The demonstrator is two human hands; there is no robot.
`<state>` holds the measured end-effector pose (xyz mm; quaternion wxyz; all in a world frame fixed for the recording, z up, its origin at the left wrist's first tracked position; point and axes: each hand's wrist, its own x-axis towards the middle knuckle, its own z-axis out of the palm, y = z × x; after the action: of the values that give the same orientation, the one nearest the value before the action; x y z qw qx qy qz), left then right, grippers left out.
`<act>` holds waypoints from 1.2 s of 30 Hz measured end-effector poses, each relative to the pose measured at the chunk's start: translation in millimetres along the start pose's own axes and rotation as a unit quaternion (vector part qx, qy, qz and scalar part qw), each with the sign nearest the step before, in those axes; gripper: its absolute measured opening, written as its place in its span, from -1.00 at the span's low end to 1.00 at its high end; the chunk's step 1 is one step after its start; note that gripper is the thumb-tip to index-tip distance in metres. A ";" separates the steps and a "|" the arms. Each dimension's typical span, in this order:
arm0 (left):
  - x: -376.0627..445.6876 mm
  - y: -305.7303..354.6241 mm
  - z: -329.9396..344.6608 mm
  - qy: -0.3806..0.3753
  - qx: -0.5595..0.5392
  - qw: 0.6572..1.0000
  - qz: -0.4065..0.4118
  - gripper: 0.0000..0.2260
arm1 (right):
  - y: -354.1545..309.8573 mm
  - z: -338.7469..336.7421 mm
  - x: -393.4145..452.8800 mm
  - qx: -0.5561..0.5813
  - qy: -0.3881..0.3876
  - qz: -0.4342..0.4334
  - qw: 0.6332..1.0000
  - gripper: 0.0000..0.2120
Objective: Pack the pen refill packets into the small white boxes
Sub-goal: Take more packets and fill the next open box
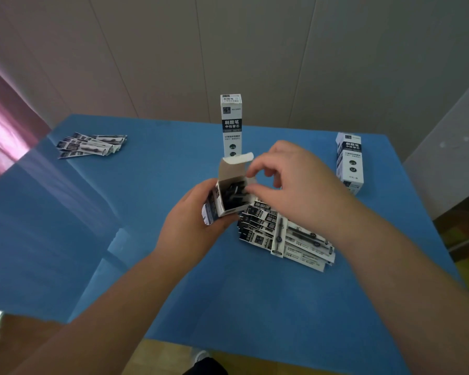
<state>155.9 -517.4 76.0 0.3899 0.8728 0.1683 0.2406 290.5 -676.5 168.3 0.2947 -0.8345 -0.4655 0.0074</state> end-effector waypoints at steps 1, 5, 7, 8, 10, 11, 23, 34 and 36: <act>-0.1 -0.5 -0.5 0.003 -0.003 1.000 -0.002 -0.54 | 5.6 -0.4 -0.9 0.005 0.001 0.010 1.000 -0.96; -0.3 -2.9 -1.7 0.004 -0.013 1.000 0.000 -0.56 | 19.2 16.3 -3.6 0.075 -0.034 0.051 0.995 -0.91; -0.3 -2.8 -2.4 0.009 -0.020 1.000 0.005 -0.54 | 20.8 27.2 -6.7 0.131 -0.045 0.061 0.989 -0.90; 0.0 -2.4 -2.6 0.012 -0.022 1.000 0.007 -0.52 | 21.3 31.7 -8.7 0.151 -0.047 0.064 0.985 -0.89; 0.9 -2.5 -3.0 0.019 -0.024 0.999 0.010 -0.50 | 21.9 38.2 -12.7 0.170 -0.046 0.066 0.982 -0.87; 1.0 -2.6 -2.8 0.023 -0.028 0.999 0.009 -0.48 | 22.4 40.2 -14.5 0.170 -0.044 0.066 0.982 -0.85; -1.7 -4.2 4.3 0.069 0.075 0.989 0.107 -0.29 | 82.9 38.6 -46.5 -0.049 -0.083 0.180 0.979 -0.76; -7.9 -2.5 12.5 0.078 -0.053 0.995 0.036 -0.50 | 93.2 66.0 -50.8 -0.115 -0.082 0.243 0.960 -0.50; -9.2 -3.9 15.0 0.082 -0.069 0.994 0.016 -0.46 | 86.4 73.3 -45.0 -0.089 -0.081 0.256 0.959 -0.56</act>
<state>156.1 -528.3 61.6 0.4307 0.8236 0.1686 0.3282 310.8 -710.0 52.9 0.1686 -0.9453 -0.2571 0.1088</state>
